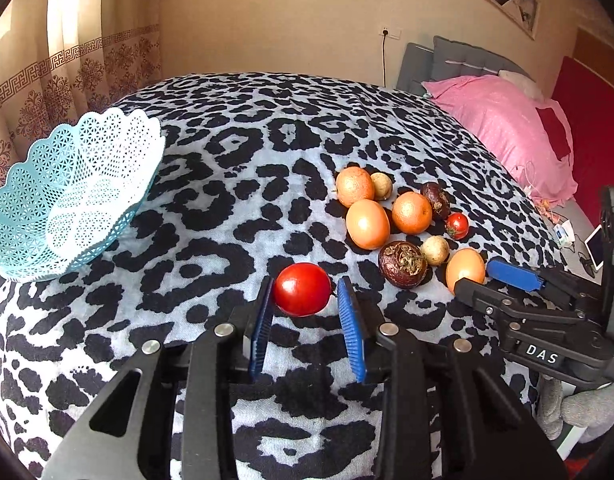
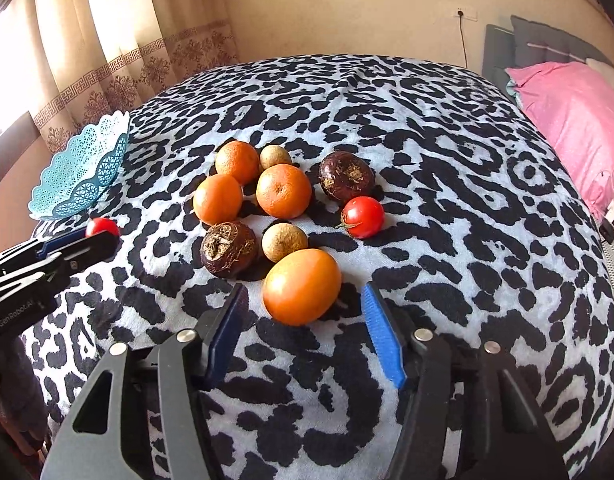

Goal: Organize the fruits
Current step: 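Carry the tomato into the blue basket and open the left tool while the right tool grasps a large orange, then carry the large orange into the blue basket and open the right tool, then move the right tool to the pile and grasp the dark brown passion fruit, then grasp an orange with the left tool while the right tool holds the passion fruit, then carry the orange into the blue basket and open the left tool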

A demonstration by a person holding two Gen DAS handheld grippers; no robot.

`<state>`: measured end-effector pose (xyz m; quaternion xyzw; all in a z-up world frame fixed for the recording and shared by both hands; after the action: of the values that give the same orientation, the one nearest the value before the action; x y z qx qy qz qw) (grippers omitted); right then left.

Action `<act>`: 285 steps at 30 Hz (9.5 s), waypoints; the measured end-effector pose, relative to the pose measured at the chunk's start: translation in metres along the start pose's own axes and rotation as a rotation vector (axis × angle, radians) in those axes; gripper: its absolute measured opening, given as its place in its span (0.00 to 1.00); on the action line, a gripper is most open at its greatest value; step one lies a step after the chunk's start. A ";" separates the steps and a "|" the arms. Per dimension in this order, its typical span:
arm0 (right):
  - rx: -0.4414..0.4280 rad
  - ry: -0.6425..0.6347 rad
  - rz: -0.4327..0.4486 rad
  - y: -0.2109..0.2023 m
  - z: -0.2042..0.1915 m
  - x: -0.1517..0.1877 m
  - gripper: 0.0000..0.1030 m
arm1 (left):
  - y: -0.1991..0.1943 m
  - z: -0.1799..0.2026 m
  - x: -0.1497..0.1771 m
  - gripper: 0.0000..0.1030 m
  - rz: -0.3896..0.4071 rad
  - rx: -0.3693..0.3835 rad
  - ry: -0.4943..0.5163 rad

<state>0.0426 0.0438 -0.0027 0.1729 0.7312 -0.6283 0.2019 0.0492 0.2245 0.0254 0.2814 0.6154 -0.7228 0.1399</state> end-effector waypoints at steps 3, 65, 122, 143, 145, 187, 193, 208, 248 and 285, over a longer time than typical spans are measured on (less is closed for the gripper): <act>-0.004 -0.002 -0.013 0.006 -0.002 -0.002 0.47 | -0.010 -0.008 -0.004 0.32 0.022 -0.009 -0.014; -0.234 -0.305 0.067 0.014 -0.238 -0.109 0.41 | -0.122 -0.217 -0.017 0.97 0.326 -0.400 -0.394; -0.189 -0.016 0.140 -0.015 -0.121 -0.081 0.54 | -0.123 -0.172 -0.020 0.97 0.329 -0.362 -0.302; -0.005 0.172 0.116 -0.013 0.030 -0.065 0.55 | -0.091 -0.127 -0.026 0.97 0.255 -0.309 -0.193; -0.013 0.183 0.104 -0.008 0.037 -0.067 0.55 | -0.088 -0.123 -0.027 0.97 0.251 -0.308 -0.187; -0.044 0.160 0.039 0.027 0.044 -0.089 0.43 | -0.049 -0.055 -0.051 0.97 0.155 -0.216 -0.039; -0.059 0.180 0.086 0.007 0.054 -0.087 0.43 | -0.024 -0.027 -0.054 0.97 0.099 -0.169 0.008; -0.080 0.210 0.114 -0.001 0.074 -0.076 0.43 | 0.052 0.045 -0.060 0.96 -0.081 -0.010 0.119; -0.075 0.141 0.132 -0.012 0.042 -0.079 0.43 | 0.018 0.002 -0.071 0.36 0.004 0.030 0.006; -0.137 -0.077 0.080 0.006 -0.100 -0.099 0.43 | -0.057 -0.208 -0.056 0.84 0.197 -0.213 -0.355</act>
<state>0.1233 0.1434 0.0559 0.1636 0.7568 -0.5743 0.2660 0.1123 0.4294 0.0864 0.1920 0.6236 -0.6748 0.3447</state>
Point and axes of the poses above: each gripper's, at about its wrist camera, not at the fingertips, and y roughly the way its jaws point, z to its right, x to its underside, the point moved 4 cm from there along y, roughly the way its jaws point, and after that the axes turned 9 degrees about -z, right-handed, at the moved point
